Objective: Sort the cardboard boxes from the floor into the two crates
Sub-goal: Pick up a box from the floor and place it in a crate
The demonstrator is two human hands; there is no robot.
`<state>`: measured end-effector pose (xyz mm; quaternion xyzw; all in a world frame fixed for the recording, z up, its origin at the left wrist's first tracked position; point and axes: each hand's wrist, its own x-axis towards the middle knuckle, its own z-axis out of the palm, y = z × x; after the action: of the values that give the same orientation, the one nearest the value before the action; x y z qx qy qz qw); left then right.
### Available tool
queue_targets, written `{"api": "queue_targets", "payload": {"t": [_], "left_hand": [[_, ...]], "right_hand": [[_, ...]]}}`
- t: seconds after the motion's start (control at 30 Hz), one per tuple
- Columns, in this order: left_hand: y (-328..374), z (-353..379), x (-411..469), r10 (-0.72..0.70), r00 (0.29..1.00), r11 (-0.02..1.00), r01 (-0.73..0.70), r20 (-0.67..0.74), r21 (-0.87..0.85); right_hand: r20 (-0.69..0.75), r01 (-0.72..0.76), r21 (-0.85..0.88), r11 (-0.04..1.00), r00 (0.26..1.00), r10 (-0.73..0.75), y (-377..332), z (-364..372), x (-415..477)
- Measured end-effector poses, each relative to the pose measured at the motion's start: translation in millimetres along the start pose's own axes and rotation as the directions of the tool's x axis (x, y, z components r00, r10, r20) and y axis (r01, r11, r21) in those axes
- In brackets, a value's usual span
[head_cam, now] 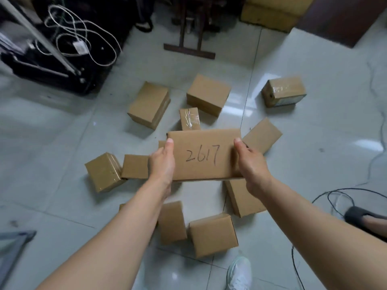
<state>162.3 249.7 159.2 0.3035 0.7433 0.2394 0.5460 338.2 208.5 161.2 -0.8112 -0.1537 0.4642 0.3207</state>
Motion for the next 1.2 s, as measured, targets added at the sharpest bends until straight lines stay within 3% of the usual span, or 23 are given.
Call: {"api": "queue_targets", "payload": {"t": [0.33, 0.6, 0.7, 0.9, 1.03, 1.2], "left_hand": [[227, -166, -155, 0.321, 0.936, 0.903, -0.348, -0.144, -0.252], [310, -305, -254, 0.449, 0.872, 0.786, -0.489, -0.195, -0.378], [326, -350, -280, 0.483, 0.847, 0.758, -0.531, -0.22, -0.38], [318, -430, -332, 0.496, 0.766, 0.676, -0.636, -0.41, -0.372], [290, -480, -370, 0.388, 0.709, 0.637, -0.668, -0.589, -0.385], [244, -539, -414, 0.216, 0.648, 0.611, -0.673, -0.731, -0.416]], "right_hand": [[-0.024, 0.335, 0.171, 0.927, 0.942, -0.336, -240, -18, -214], [-0.041, 0.471, 0.244, 0.847, 0.878, -0.477, -334, -2, -373], [-0.05, 0.525, 0.275, 0.805, 0.844, -0.534, -354, 10, -418], [0.062, 0.607, 0.3, 0.736, 0.757, -0.65, -377, 43, -493], [0.221, 0.643, 0.328, 0.692, 0.66, -0.718, -383, 75, -540], [0.448, 0.619, 0.338, 0.709, 0.556, -0.7, -374, 126, -597]]}}
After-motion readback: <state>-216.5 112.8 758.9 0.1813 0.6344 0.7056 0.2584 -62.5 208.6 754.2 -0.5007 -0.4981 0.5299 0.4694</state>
